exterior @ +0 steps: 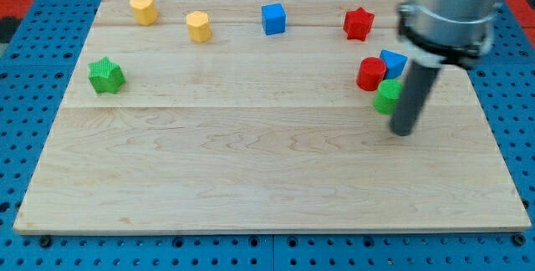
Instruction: Place the blue cube diagonally to the top right of the board
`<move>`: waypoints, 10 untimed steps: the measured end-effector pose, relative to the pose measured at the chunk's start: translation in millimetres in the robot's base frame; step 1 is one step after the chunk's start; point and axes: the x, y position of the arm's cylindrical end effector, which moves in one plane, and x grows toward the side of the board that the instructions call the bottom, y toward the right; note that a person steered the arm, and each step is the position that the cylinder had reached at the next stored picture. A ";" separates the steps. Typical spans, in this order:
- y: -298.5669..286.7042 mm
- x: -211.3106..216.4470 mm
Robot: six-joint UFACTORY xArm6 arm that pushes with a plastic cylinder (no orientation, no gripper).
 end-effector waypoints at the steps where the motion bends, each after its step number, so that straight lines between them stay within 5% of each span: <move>1: 70.4 8.8; 3: 108.3 4.6; 5: 128.0 -97.4; 7: 36.5 -144.0; 8: 45.1 -174.4; 10: 36.3 -153.6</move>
